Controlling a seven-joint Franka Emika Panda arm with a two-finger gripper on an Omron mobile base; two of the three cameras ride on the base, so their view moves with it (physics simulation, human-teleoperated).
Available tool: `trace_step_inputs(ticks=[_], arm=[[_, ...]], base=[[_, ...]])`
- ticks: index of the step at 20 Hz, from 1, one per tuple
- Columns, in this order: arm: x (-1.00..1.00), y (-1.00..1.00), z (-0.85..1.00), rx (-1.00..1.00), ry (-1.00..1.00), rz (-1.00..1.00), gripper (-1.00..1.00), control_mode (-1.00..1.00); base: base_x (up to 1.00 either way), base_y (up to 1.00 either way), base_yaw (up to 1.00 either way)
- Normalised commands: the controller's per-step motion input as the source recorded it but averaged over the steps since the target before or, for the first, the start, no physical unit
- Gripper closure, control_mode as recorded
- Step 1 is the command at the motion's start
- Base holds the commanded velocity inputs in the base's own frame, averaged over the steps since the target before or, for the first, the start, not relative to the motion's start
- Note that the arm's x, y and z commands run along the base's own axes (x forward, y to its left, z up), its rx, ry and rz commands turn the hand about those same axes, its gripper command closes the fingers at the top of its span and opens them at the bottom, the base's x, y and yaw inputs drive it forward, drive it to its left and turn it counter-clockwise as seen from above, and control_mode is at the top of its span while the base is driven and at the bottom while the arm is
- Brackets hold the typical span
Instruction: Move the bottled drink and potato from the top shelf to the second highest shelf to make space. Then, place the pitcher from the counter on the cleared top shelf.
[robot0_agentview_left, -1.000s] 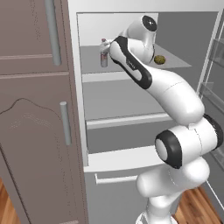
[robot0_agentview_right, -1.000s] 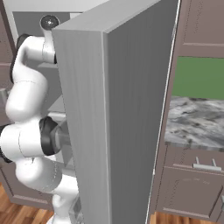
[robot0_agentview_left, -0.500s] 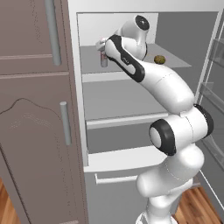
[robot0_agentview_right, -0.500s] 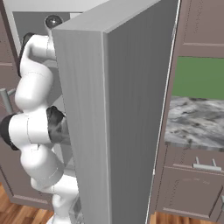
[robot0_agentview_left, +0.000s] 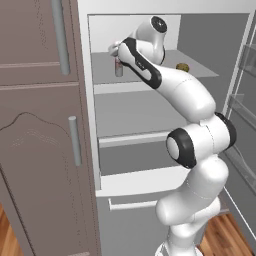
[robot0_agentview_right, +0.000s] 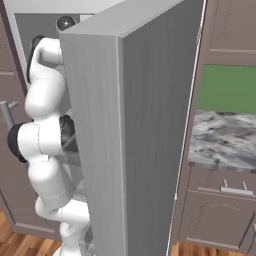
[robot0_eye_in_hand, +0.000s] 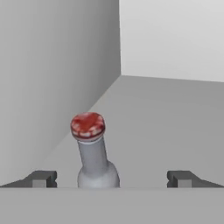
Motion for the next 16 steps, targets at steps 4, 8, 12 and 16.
trace_step_inputs(ticks=[4,8,12,16], arm=[[0.22,0.04,0.0,0.0,0.0,0.0,-1.0,-1.0],[0.18,0.07,0.0,-0.01,0.0,0.0,-1.0,-1.0],[0.13,0.11,0.0,-0.02,0.0,0.01,-1.0,-1.0],[0.13,0.14,0.0,-0.03,0.0,0.01,-1.0,-1.0]], base=[[0.0,0.0,0.0],[0.0,0.0,0.0],[0.0,0.0,0.0],[0.0,0.0,0.0]])
